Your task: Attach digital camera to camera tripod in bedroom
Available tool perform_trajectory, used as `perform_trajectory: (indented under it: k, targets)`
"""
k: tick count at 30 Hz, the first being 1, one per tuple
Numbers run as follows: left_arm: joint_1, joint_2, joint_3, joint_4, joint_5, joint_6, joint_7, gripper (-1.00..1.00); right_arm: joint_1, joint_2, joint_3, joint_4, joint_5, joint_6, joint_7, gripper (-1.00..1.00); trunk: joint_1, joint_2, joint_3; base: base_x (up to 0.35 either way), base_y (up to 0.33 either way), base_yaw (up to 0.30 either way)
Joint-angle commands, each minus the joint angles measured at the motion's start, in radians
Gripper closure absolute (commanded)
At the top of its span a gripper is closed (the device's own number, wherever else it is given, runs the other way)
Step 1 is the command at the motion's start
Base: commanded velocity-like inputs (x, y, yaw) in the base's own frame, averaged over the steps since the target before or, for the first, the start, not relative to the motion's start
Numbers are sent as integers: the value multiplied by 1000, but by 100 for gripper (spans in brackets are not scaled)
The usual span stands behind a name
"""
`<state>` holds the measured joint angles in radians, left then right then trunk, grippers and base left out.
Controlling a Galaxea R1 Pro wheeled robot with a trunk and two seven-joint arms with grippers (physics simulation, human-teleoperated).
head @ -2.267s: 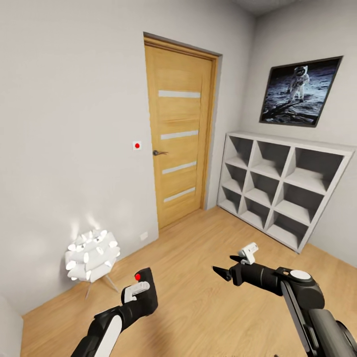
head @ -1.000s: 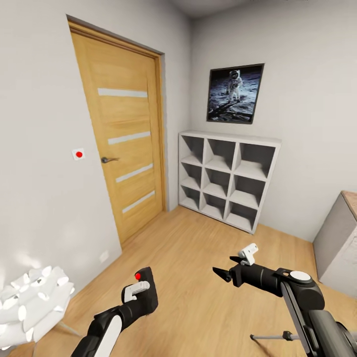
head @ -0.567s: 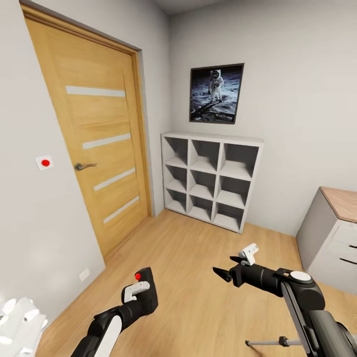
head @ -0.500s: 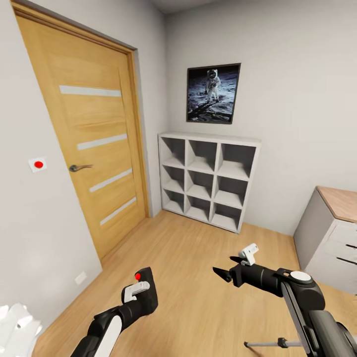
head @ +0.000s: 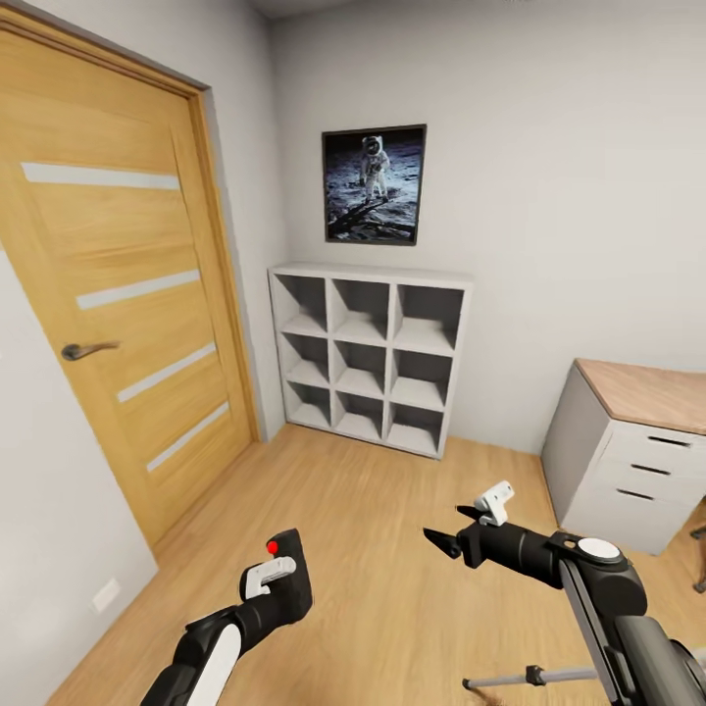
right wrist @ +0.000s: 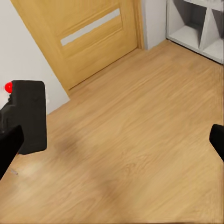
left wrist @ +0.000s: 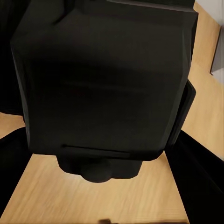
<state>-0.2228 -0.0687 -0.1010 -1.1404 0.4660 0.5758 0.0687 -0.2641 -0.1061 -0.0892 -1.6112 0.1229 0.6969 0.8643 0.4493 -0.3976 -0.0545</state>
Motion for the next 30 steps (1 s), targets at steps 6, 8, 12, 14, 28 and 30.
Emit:
perform_trajectory:
  k: [6, 8, 12, 14, 28, 30]
  targets:
    - [-1, 0, 0, -1, 12, 5, 6, 100, -1, 0, -1, -1, 11, 0, 9, -100, 1, -2, -2, -116, 2, -263]
    - [-1, 0, 0, -1, 13, 6, 5, 100, -1, 0, -1, -1, 11, 0, 9, -100, 1, -2, -2, -292, 32, -263]
    - [-1, 1, 0, 1, 14, 7, 4, 100, -1, 0, 0, -1, 11, -1, 9, -100, 1, -2, -2, -287, 113, -263]
    - [-1, 1, 0, 1, 14, 7, 4, 100, -1, 0, 0, -1, 11, -2, 9, -100, 1, -2, -2, -262, 178, -263]
    - [-1, 0, 0, 2, 13, 7, 3, 100, -1, 0, 0, -1, 12, -15, 6, -100, 1, -2, -2, -149, 263, -263]
    - [-1, 0, 0, 2, 13, 7, 3, 100, -1, 0, 1, -1, 12, -16, 6, -100, 1, -2, -2, -18, 317, -263]
